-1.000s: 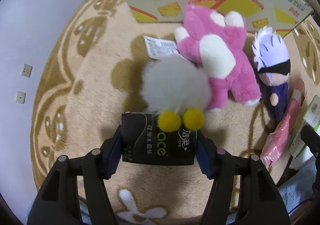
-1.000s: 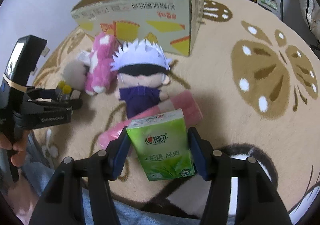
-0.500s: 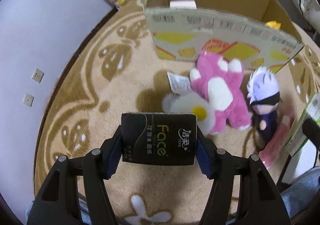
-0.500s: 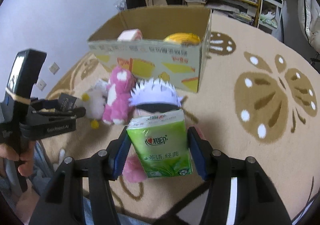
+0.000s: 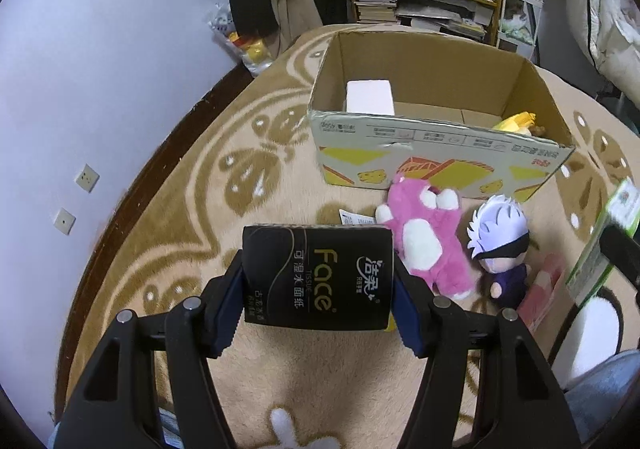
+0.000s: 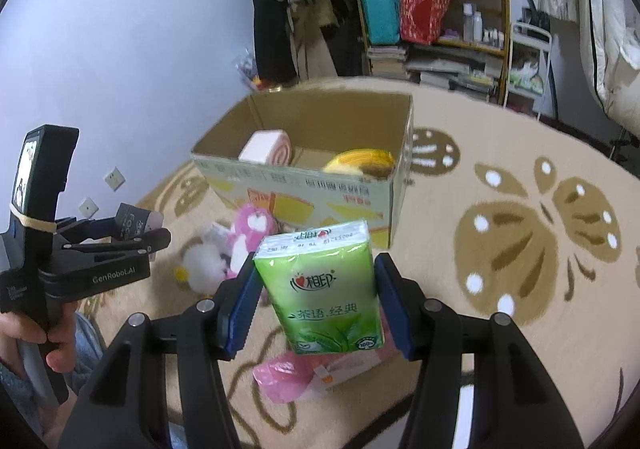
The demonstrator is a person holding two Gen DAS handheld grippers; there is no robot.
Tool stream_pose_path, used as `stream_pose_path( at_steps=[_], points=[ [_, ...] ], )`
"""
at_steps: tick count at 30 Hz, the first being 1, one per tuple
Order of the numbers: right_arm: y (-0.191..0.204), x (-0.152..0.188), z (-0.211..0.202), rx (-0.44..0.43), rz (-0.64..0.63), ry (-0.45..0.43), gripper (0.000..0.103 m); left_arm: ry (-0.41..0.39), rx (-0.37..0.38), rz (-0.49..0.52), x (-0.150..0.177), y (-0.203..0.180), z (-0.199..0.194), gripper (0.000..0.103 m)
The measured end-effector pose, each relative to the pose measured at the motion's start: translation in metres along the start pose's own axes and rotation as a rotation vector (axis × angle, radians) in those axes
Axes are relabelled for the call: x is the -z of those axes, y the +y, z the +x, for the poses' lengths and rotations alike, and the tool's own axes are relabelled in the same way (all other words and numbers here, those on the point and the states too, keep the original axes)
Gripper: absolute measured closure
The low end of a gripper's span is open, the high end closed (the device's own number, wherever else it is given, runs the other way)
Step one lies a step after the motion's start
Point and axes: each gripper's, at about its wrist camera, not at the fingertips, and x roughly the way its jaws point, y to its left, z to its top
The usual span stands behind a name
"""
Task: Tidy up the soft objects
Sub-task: 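Lift both tissue packs and carry them over the cardboard box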
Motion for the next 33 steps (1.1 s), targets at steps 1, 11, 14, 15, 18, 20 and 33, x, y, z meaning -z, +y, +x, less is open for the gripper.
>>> stream_pose_path(
  at_steps=[1,11,14,15,18,20,33],
  points=[
    [0.001,-0.002,-0.001,-0.002,0.000,-0.009,0.044,-0.002,-0.014,0.007,0.000,-0.001,-0.001,0.040],
    [0.009,-0.016,-0.018,-0.008,-0.026,-0.110,0.044,-0.192,-0.028,0.026,-0.007,-0.007,-0.040,0.039],
    [0.010,-0.018,-0.021,-0.003,-0.031,-0.135,0.044,-0.268,-0.041,0.026,-0.010,-0.009,-0.055,0.039],
    [0.010,-0.018,-0.022,-0.002,-0.032,-0.142,0.044,-0.288,-0.043,0.022,-0.011,-0.008,-0.058,0.040],
    [0.010,-0.022,-0.025,-0.010,-0.033,-0.164,0.044,-0.318,-0.038,0.006,-0.017,-0.006,-0.066,0.039],
    [0.009,-0.025,-0.025,-0.009,-0.029,-0.180,0.044,-0.331,-0.036,-0.004,-0.020,-0.005,-0.069,0.039],
    [-0.005,-0.043,-0.018,0.006,0.013,-0.244,0.044,-0.417,-0.018,-0.020,-0.052,-0.004,-0.075,0.039]
  ],
)
